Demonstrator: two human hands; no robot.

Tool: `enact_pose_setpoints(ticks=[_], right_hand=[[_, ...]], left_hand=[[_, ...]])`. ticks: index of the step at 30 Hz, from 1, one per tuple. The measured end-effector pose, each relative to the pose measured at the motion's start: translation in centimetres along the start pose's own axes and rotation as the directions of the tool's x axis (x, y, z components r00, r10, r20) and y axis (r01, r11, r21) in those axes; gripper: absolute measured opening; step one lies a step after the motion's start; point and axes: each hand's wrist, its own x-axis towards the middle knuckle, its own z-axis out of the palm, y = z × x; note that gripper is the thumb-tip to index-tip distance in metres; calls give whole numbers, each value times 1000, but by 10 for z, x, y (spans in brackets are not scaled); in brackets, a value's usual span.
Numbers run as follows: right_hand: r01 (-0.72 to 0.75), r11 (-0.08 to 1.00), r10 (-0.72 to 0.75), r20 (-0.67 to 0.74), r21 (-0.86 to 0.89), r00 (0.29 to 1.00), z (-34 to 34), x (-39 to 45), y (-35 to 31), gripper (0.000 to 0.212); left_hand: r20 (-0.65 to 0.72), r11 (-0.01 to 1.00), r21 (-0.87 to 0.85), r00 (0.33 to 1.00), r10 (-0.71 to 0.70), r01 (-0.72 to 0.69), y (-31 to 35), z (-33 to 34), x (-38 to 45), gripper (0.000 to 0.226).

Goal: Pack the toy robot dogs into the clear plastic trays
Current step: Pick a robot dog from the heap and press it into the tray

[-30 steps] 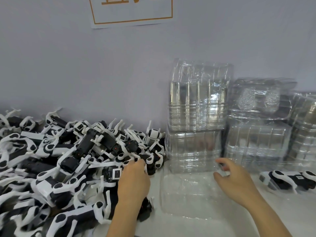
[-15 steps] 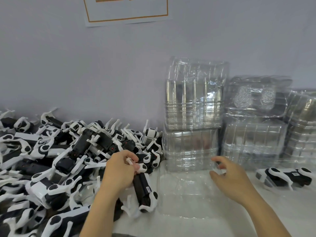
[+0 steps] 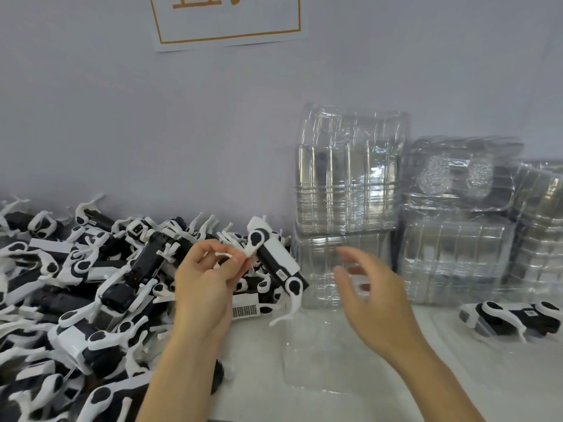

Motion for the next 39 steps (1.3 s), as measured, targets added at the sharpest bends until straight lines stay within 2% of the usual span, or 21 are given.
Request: enact_pose_setpoints(ticks=[2, 3, 5, 8, 10, 13, 15, 19, 22, 24, 26, 29, 32, 36, 39], right_hand=[[24, 995, -34, 105, 97, 994, 12, -4, -13, 62], [40, 990, -58, 129, 138, 990, 16, -4, -17, 62], [93, 976, -109, 72, 195, 991, 20, -3, -18, 50], [122, 979, -112, -69, 160, 991, 14, 1, -9, 53], [100, 987, -88, -94, 129, 992, 8, 3, -1, 53], [82, 993, -76, -76, 84, 994, 2, 7, 9, 49], [84, 995, -81, -57, 50, 995, -1, 9, 13, 48], [139, 990, -139, 3, 38, 990, -3, 10, 13, 53], [164, 985, -166, 37, 50, 985, -2, 10, 15, 61], [166, 986, -167, 44, 25, 985, -1, 9, 15, 59], [186, 979, -182, 54, -80, 982, -2, 9, 13, 54], [259, 913, -256, 53, -314, 965, -4, 8, 6, 51], [270, 919, -263, 61, -289, 963, -7, 10, 4, 40], [179, 957, -170, 60, -230, 984, -16, 12, 12, 42], [127, 950, -104, 94, -285, 990, -18, 15, 17, 42]], left_hand=[[47, 997, -73, 999, -1, 5, -6, 11, -5, 30], [85, 994, -108, 996, -11, 20, -9, 16, -8, 28], [170, 982, -176, 985, -38, 69, -15, 27, -14, 25], [223, 973, -194, 972, -76, 121, -24, 36, -19, 25], [214, 989, -102, 973, -85, 108, -27, 35, -18, 25], [210, 990, 137, 975, -67, 38, -29, 27, -14, 31], [213, 978, 210, 976, -50, 5, -30, 25, -13, 34], [268, 972, 233, 962, -45, -20, -28, 29, -16, 38], [325, 957, 284, 945, -44, -53, -26, 32, -21, 20], [307, 950, 299, 952, -10, -87, -26, 34, -23, 17], [291, 959, 266, 957, 16, -97, -27, 37, -23, 17], [286, 953, 271, 957, 53, -134, -33, 43, -25, 18], [297, 949, 276, 953, 67, -152, -41, 46, -26, 17], [268, 894, 412, 961, 66, -176, -53, 34, -20, 11], [236, 765, 627, 972, -7, -147, -72, 18, -18, 24]])
